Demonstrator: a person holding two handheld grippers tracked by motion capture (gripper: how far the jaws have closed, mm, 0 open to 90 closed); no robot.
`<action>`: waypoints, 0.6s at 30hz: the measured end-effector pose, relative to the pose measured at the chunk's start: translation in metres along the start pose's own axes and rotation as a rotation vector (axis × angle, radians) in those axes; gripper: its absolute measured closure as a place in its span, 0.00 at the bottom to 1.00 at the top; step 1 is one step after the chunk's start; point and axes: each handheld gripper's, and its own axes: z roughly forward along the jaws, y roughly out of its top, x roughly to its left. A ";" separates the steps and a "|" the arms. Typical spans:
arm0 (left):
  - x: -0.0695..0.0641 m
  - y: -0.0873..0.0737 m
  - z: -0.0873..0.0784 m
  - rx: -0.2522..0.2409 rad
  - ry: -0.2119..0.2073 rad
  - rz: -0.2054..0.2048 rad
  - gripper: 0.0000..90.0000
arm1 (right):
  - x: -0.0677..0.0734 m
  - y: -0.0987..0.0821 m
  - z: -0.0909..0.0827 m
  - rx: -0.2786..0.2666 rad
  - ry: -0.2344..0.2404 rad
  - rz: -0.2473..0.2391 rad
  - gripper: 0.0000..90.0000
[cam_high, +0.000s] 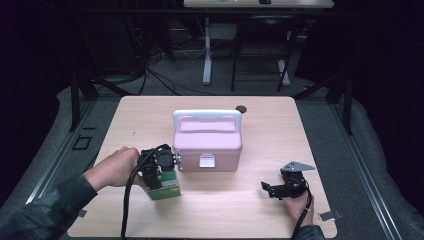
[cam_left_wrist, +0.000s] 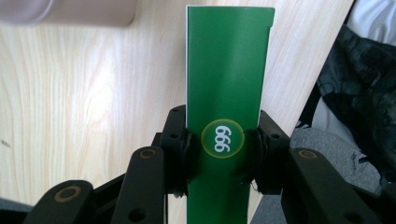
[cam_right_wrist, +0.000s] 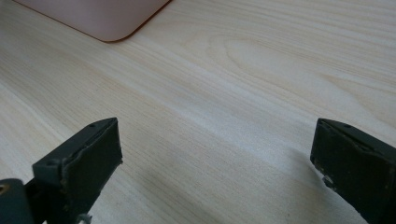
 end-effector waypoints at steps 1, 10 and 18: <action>0.001 -0.003 0.000 -0.006 0.006 -0.010 0.71 | 0.000 0.000 0.000 0.000 0.000 0.000 0.01; 0.013 -0.030 -0.003 0.017 0.009 -0.089 0.71 | -0.001 0.000 0.000 0.008 -0.007 -0.019 0.01; 0.024 -0.045 -0.006 0.000 0.011 -0.169 0.71 | -0.001 0.000 0.001 0.010 -0.008 -0.023 0.02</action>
